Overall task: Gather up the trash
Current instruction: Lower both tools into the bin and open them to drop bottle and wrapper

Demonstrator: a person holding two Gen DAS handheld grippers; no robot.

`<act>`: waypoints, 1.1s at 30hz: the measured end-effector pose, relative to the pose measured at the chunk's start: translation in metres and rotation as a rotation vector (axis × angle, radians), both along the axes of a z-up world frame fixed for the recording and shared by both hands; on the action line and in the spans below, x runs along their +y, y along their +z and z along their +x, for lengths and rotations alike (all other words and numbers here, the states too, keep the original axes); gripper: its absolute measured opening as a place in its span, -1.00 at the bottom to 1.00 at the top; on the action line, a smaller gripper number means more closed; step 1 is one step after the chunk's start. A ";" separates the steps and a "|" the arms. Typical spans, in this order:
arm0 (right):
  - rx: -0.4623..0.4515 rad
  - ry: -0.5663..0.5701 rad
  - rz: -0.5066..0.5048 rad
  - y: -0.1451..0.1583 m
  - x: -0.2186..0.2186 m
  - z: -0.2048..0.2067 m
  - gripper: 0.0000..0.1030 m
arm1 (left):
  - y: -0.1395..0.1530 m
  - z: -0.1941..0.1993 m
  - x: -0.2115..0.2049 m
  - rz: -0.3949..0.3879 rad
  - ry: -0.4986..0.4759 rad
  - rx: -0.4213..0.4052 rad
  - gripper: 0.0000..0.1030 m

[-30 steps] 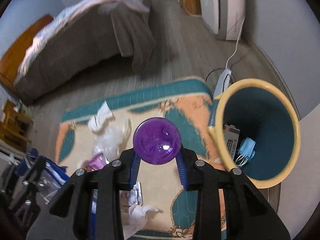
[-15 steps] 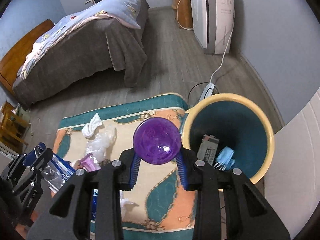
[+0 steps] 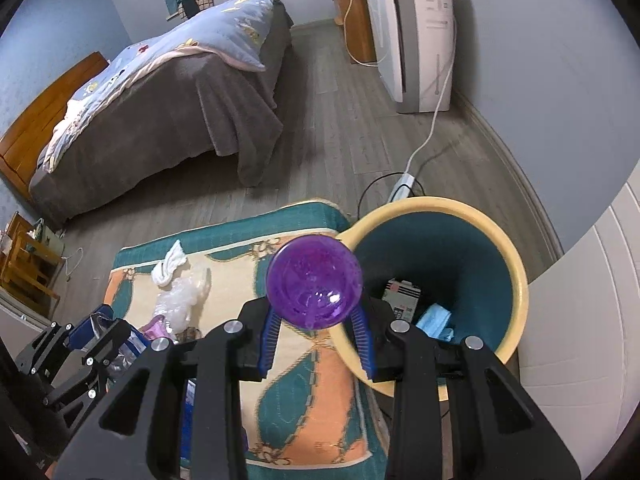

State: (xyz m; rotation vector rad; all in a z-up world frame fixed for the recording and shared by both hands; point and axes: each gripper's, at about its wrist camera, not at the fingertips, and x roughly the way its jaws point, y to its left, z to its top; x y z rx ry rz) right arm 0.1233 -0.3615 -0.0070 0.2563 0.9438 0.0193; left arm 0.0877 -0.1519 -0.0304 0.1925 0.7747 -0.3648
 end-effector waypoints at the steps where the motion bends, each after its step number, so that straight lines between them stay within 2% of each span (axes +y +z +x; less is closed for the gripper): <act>1: 0.000 -0.003 0.001 -0.001 -0.005 -0.001 -0.38 | -0.001 0.000 -0.005 -0.001 -0.006 0.003 -0.38; 15: -0.001 -0.058 0.023 -0.005 -0.047 -0.008 -0.38 | 0.002 -0.004 -0.041 0.013 -0.053 -0.015 -0.38; 23: 0.031 -0.135 0.059 -0.018 -0.079 -0.009 -0.38 | -0.001 0.001 -0.041 -0.001 -0.037 0.021 -0.38; 27: 0.045 -0.154 0.069 -0.025 -0.086 -0.006 -0.38 | -0.008 0.010 -0.038 -0.040 -0.020 0.077 -0.38; 33: 0.091 -0.194 0.059 -0.042 -0.099 -0.004 -0.38 | -0.014 0.014 -0.050 -0.001 -0.039 0.077 -0.38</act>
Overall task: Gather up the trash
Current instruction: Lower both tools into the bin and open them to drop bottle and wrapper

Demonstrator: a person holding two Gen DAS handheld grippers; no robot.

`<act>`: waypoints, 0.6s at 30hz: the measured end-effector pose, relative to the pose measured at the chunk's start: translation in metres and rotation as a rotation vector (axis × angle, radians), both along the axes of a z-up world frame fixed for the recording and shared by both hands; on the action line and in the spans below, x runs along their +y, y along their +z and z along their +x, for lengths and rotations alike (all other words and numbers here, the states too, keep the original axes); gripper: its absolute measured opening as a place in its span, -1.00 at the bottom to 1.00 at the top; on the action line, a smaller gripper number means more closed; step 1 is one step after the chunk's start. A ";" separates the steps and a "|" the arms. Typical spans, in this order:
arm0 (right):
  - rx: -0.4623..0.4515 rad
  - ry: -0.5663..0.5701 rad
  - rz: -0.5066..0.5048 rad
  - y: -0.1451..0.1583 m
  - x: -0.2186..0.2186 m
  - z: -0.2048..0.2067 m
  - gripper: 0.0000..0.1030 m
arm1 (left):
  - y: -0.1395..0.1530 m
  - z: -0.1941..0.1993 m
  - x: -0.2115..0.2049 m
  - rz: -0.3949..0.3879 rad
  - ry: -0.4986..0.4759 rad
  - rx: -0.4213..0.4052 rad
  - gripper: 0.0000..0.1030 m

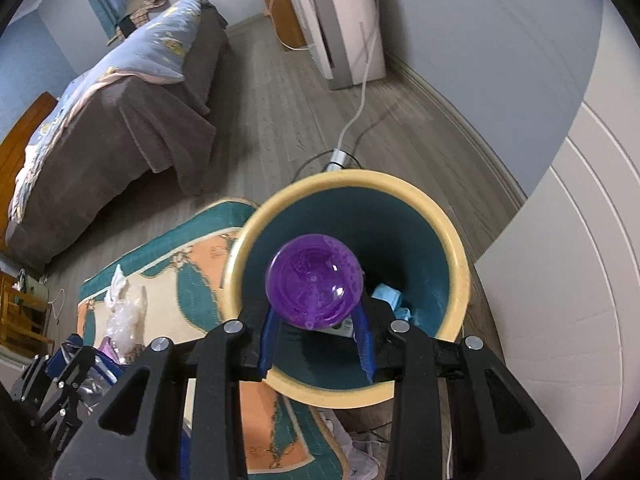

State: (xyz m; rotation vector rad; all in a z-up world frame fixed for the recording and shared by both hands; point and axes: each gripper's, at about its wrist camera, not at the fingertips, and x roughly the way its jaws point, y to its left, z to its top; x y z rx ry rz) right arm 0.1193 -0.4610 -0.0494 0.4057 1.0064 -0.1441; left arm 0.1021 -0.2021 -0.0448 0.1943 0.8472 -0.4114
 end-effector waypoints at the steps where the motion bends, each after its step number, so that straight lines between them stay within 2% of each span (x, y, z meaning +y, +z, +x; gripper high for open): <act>1: 0.004 -0.006 0.003 -0.002 -0.003 0.000 -0.38 | 0.000 0.002 -0.004 0.003 -0.007 -0.001 -0.38; 8: 0.016 -0.036 0.005 -0.008 -0.016 -0.003 -0.38 | 0.004 0.008 -0.027 0.010 -0.051 -0.018 -0.38; 15: 0.033 -0.095 0.001 -0.017 -0.038 -0.008 -0.38 | 0.006 0.027 -0.045 -0.034 -0.057 0.019 -0.38; 18: 0.047 -0.131 0.016 -0.024 -0.048 -0.011 -0.38 | 0.005 0.036 -0.060 -0.011 -0.067 0.009 -0.38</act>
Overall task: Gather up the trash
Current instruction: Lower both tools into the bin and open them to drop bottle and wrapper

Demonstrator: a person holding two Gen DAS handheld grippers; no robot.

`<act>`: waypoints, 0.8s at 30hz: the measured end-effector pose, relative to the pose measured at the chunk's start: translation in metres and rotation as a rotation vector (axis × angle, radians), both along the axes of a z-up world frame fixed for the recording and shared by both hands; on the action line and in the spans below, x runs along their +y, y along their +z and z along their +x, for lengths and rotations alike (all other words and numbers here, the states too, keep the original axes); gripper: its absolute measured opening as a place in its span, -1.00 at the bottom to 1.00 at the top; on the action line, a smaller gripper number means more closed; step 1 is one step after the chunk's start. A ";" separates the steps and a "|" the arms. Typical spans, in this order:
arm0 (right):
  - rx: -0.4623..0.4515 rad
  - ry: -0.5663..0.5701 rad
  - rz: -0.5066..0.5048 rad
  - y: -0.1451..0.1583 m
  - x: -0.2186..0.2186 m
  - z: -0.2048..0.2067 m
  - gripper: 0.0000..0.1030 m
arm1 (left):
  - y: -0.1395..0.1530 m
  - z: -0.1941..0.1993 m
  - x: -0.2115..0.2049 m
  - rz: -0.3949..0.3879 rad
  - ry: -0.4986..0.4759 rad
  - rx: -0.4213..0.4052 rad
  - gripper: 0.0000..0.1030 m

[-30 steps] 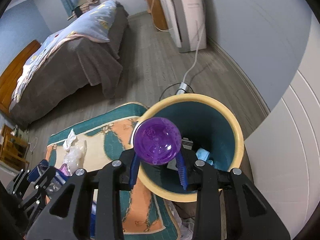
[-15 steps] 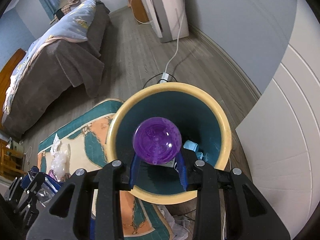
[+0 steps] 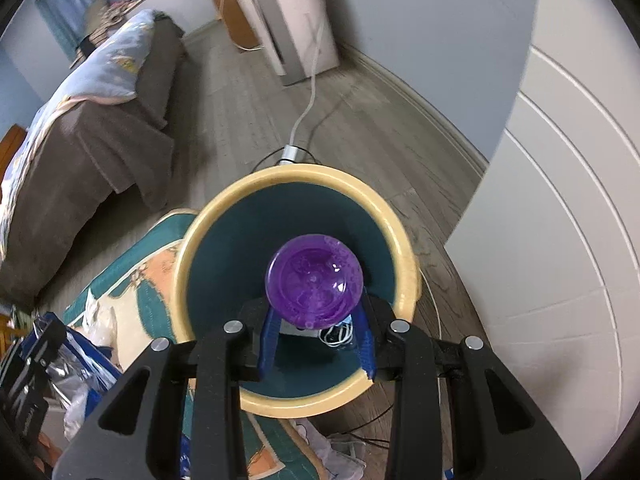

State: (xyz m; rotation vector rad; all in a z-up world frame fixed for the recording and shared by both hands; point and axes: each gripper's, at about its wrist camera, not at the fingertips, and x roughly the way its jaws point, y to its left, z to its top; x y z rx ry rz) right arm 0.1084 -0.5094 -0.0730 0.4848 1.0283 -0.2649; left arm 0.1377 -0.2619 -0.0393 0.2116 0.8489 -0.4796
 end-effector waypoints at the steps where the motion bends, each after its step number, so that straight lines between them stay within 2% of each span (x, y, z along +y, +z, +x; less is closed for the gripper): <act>1: 0.006 -0.005 0.002 -0.002 -0.002 -0.001 -0.38 | -0.001 0.001 -0.004 0.007 -0.004 -0.003 -0.38; 6: 0.025 -0.003 -0.011 -0.007 -0.001 0.000 -0.38 | -0.009 0.009 -0.030 0.048 -0.025 -0.015 -0.38; 10: 0.007 -0.004 0.002 -0.005 -0.001 0.001 -0.38 | -0.018 0.018 -0.045 0.077 0.003 -0.040 -0.37; 17: -0.053 0.020 -0.003 0.006 0.003 0.004 -0.37 | -0.010 0.029 -0.051 0.016 0.069 -0.067 -0.36; 20: -0.074 0.025 -0.017 0.012 0.005 0.004 -0.33 | -0.005 0.027 -0.053 -0.004 0.055 -0.087 -0.15; 22: -0.084 0.024 -0.032 0.014 0.006 0.004 -0.16 | -0.001 0.024 -0.054 0.002 0.048 -0.112 0.14; 24: -0.092 0.016 -0.044 0.016 0.006 0.004 0.18 | 0.000 0.021 -0.053 0.002 0.046 -0.126 0.30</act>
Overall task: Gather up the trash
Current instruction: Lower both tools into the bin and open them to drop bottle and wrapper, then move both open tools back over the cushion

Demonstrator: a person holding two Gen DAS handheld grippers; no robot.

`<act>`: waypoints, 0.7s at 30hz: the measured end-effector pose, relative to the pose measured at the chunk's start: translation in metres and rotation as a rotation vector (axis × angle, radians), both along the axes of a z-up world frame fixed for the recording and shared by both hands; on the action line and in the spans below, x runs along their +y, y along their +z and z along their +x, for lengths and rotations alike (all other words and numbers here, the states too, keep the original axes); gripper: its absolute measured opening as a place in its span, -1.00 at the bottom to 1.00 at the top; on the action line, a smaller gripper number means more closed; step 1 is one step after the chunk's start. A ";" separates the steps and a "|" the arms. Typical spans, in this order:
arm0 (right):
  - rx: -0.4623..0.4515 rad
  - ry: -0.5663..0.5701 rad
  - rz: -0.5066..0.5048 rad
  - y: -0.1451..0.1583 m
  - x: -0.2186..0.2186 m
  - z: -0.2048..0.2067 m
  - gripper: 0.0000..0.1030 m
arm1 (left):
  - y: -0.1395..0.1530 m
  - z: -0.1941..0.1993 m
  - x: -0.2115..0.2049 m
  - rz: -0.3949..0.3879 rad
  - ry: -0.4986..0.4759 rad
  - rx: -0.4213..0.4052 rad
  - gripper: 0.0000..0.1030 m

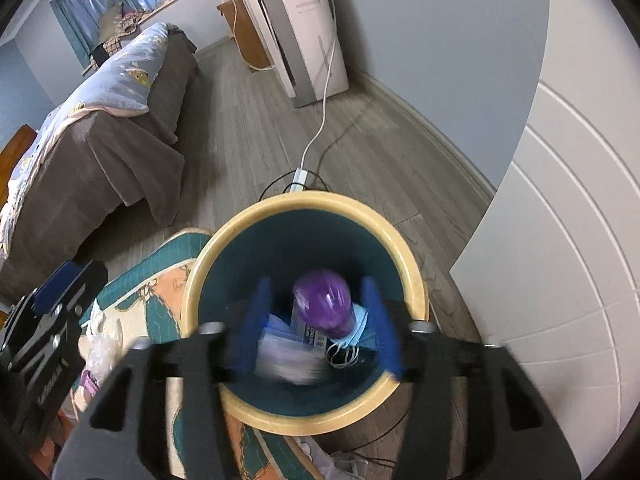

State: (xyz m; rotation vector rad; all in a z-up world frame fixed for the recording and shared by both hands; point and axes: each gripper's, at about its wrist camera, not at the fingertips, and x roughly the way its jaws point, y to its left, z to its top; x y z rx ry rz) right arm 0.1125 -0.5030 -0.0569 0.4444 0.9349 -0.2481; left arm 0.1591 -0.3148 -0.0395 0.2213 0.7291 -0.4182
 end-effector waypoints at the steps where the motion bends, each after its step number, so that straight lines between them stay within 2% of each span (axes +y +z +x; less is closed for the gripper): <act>1: -0.004 -0.002 -0.002 0.001 0.000 0.000 0.21 | 0.000 -0.001 0.002 -0.003 0.002 -0.002 0.36; 4: -0.006 0.004 0.000 0.001 0.002 0.001 0.53 | -0.003 0.000 0.009 -0.008 0.014 0.016 0.61; 5: -0.007 0.005 -0.003 0.001 0.002 0.002 0.67 | -0.004 0.000 0.012 -0.007 0.020 0.015 0.64; 7: -0.011 0.006 -0.013 0.002 0.004 0.002 0.76 | -0.004 -0.002 0.018 0.001 0.038 0.004 0.80; 9: -0.011 0.002 -0.020 0.003 0.005 0.002 0.86 | -0.004 -0.002 0.023 0.005 0.049 0.003 0.82; 21: 0.001 0.039 -0.034 0.012 0.035 0.012 0.89 | 0.007 -0.017 0.077 0.045 0.121 0.003 0.87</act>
